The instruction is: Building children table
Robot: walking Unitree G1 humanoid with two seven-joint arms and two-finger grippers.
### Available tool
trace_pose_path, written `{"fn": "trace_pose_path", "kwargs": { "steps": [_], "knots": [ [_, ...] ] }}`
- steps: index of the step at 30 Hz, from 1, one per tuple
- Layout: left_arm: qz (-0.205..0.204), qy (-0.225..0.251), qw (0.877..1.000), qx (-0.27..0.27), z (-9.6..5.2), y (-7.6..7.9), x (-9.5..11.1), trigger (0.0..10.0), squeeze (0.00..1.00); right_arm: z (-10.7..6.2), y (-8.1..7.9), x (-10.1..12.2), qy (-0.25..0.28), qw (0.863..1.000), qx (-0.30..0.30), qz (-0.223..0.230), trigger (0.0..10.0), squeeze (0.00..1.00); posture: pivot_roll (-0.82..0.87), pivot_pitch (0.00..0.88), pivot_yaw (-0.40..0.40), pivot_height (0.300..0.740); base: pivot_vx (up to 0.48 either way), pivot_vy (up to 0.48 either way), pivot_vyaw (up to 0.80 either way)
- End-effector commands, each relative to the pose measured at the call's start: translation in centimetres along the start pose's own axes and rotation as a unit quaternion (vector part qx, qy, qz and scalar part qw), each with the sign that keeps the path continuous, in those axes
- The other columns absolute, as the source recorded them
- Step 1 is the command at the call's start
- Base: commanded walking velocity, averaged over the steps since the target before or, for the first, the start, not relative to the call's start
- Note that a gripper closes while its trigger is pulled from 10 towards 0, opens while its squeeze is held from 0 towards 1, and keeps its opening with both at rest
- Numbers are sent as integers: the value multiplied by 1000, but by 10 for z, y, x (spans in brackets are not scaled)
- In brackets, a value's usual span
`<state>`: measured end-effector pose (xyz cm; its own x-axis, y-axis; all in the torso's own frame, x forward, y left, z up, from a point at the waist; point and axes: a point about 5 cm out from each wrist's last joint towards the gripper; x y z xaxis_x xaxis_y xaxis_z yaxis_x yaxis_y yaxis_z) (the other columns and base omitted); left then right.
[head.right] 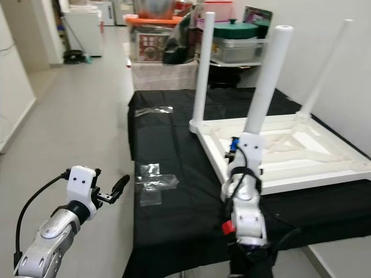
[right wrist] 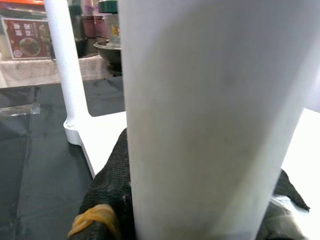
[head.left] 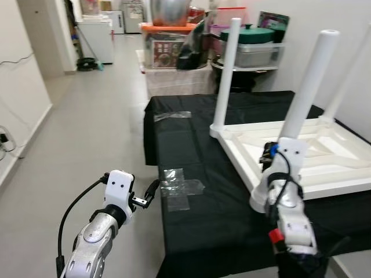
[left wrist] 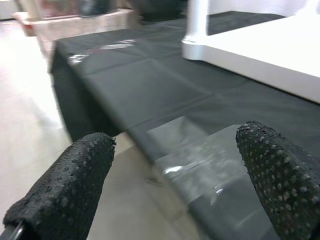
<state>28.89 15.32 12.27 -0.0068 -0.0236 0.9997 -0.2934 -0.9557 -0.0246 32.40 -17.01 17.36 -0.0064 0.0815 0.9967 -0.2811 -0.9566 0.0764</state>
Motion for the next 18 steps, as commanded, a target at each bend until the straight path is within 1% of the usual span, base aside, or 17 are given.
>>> {"fn": "trace_pose_path", "kwargs": {
  "steps": [1,2,6,7,9,10,11,12,13,14,16,17,18],
  "knots": [
    [3,-12,1000,-4,-1,2,-4,10000,0,-12,-36,-24,-53,990,134,2,10000,0,64,0,-40,740,0,0,0],
    [2,-13,1000,-4,-1,2,-4,10000,0,-12,-38,-21,-41,987,152,13,10000,1000,61,0,-42,740,0,0,0],
    [2,-13,1000,-3,-1,2,-5,10000,0,-12,-35,-18,-32,988,148,22,10000,1000,61,0,-43,740,0,0,0],
    [1,-13,1000,-3,-2,2,-5,10000,0,-6,-33,-10,-16,982,188,27,10000,0,62,0,-46,740,0,0,0],
    [-1,-13,1000,-2,-2,2,-5,10000,0,5,-23,6,20,963,269,26,10000,0,59,0,-47,740,0,0,0],
    [-1,-13,1000,-2,-2,2,-5,10000,0,5,-23,6,20,963,269,26,10000,0,59,0,-47,740,0,0,0],
    [-1,-13,1000,-2,-2,2,-5,10000,0,9,-14,11,29,946,324,-2,10000,0,61,0,-50,740,0,0,0],
    [-1,-13,1000,-2,-2,2,-5,10000,0,10,-9,13,28,934,355,-23,10000,0,62,0,-51,740,0,0,0],
    [0,-13,1000,-2,-2,2,-5,10000,0,9,-2,16,43,915,397,-62,10000,0,60,0,-50,740,0,0,0],
    [0,-13,1000,-2,-2,2,-6,10000,0,7,2,17,52,899,425,-89,10000,0,60,0,-50,740,0,0,0],
    [1,-12,1000,-1,-1,2,-5,10000,0,19,10,24,56,900,419,-107,9961,0,59,0,-49,740,0,0,0],
    [1,-11,1000,-2,-1,2,-5,10000,0,22,12,25,55,901,417,-105,2588,0,63,0,-54,740,0,0,0],
    [1,-11,1000,-1,-1,2,-5,10000,0,23,11,26,56,899,422,-108,2588,0,65,0,-55,740,0,0,0]
  ]
}}
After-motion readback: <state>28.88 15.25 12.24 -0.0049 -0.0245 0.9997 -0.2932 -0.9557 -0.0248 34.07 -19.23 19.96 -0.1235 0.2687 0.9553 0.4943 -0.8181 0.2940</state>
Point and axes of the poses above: a point about 5 cm out from each wrist's last joint towards the gripper, its own z axis pointing out of the wrist towards the gripper, its own x axis along the axis of the wrist's last joint, y = z × x, and after that the axes turned 3 degrees about -z, right-handed
